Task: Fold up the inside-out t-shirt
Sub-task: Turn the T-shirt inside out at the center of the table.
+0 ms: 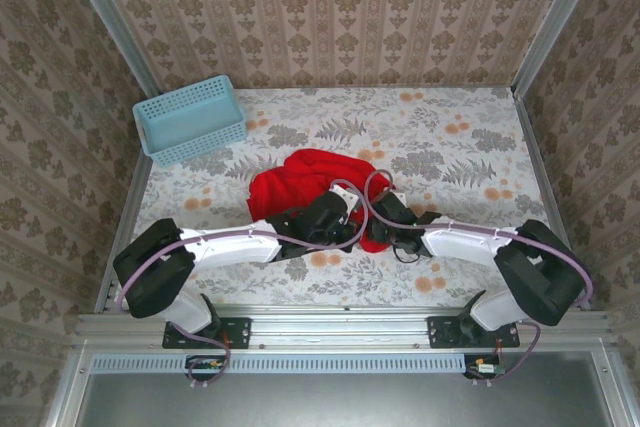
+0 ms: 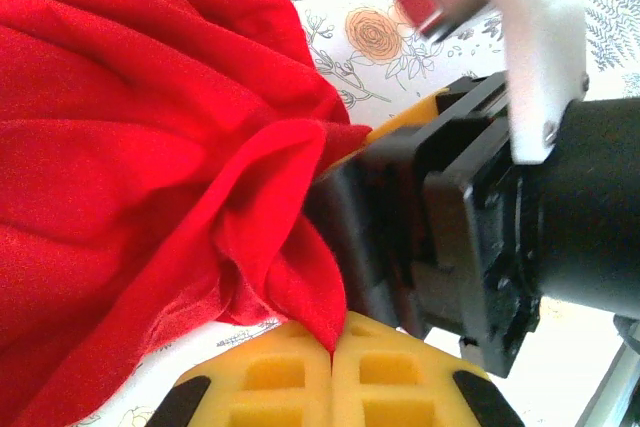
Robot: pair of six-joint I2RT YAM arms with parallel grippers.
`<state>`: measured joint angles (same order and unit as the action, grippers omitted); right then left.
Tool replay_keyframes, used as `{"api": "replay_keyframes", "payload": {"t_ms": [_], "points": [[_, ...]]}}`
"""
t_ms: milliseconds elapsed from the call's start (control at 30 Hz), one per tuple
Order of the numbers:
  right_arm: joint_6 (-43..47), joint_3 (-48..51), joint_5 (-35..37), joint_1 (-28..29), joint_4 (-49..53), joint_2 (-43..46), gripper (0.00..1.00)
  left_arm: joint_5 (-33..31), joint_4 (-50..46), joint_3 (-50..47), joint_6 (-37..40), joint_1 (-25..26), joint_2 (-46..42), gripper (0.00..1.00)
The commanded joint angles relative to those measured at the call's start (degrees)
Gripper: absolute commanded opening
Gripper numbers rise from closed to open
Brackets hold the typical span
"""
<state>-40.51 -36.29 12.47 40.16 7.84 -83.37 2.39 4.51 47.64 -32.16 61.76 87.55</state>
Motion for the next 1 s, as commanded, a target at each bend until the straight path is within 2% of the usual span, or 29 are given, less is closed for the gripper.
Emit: {"api": "replay_keyframes", "payload": {"t_ms": [0,133,200,233,400,600,667,967], "points": [[1.24,-2.17,0.2,1.99,0.33,-1.82,0.55,0.13,0.75,0.08,-0.36,-0.52,0.26,0.0],[0.88,-2.72,1.06,2.11,1.27,-3.33,0.64,0.06,1.41,-0.35,-0.53,-0.76,-0.13,0.0],[0.7,-2.77,1.56,2.1,1.71,-3.21,0.64,0.02,1.21,-0.49,-0.52,-0.78,-0.35,0.0],[0.7,-2.98,2.26,2.04,2.23,-3.35,0.61,-0.02,1.2,-0.59,-0.49,-0.8,-0.37,0.0],[0.61,-3.06,4.67,2.39,4.8,-1.19,0.34,-1.01,0.3,-0.98,-0.55,-1.13,0.13,0.0],[0.8,-1.87,1.65,2.77,4.74,6.39,0.04,-1.97,-1.51,-0.22,-0.18,-1.15,2.52,0.0],[0.3,-1.51,0.43,2.82,4.89,7.96,0.0,-2.19,-1.55,-0.05,-0.23,-1.2,3.16,0.0],[-1.15,1.71,-5.4,2.63,6.31,15.86,0.0,-3.77,-2.15,0.5,-0.95,-1.86,5.13,0.0]]}}
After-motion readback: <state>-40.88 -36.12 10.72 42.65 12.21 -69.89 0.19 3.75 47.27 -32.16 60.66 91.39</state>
